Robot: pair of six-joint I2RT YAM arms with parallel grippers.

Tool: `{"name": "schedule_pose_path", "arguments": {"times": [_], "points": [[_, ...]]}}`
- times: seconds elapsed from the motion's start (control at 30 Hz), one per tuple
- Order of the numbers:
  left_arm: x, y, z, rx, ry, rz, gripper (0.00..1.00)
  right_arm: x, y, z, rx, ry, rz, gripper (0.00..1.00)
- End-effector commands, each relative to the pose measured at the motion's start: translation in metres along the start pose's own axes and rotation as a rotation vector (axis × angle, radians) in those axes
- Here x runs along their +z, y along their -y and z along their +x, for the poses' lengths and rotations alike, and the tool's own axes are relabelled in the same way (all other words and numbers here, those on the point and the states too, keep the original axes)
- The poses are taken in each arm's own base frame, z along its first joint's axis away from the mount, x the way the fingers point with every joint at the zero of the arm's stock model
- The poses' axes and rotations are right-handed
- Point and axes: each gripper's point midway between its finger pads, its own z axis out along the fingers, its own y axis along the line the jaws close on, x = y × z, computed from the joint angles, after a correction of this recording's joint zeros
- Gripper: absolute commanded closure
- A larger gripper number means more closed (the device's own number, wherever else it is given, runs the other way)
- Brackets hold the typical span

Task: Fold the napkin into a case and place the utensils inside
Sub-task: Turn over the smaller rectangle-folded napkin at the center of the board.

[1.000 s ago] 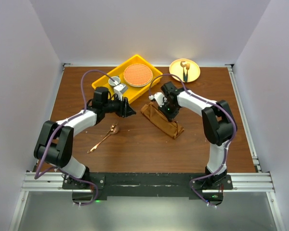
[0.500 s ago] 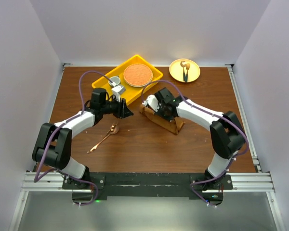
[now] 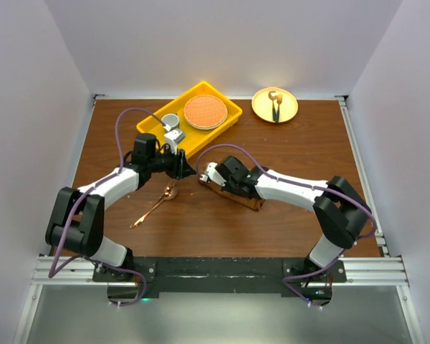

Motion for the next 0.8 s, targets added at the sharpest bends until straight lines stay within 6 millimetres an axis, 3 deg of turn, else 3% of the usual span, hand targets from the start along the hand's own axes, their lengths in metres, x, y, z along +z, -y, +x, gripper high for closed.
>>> {"name": "schedule_pose_path", "arguments": {"times": [0.0,0.17,0.27,0.37,0.5,0.53,0.7,0.77], "points": [[-0.007,-0.001,-0.007,0.029,0.038,-0.02,0.59,-0.025,0.022,-0.026,0.022,0.101,0.119,1.0],[-0.01,-0.002,-0.006,0.027,0.043,-0.035,0.59,-0.04,0.011,-0.034,-0.022,0.14,0.135,1.0],[-0.013,0.001,-0.002,0.028,0.039,-0.035,0.59,-0.045,-0.011,-0.035,-0.071,0.155,0.115,1.0],[-0.017,0.002,0.003,0.037,0.03,-0.039,0.59,-0.037,-0.036,-0.021,-0.107,0.126,0.079,0.98],[-0.028,0.009,0.004,0.069,0.042,-0.045,0.6,-0.027,-0.065,0.007,-0.141,0.081,0.011,0.82],[-0.03,0.011,0.005,0.073,0.041,-0.045,0.6,-0.031,-0.067,0.01,-0.133,0.081,-0.004,0.82],[-0.043,0.022,0.001,0.103,0.06,-0.043,0.6,-0.055,-0.087,0.006,-0.135,0.135,-0.106,0.66],[-0.046,0.025,0.006,0.103,0.036,-0.034,0.6,-0.064,-0.094,-0.001,-0.13,0.164,-0.154,0.49]]}}
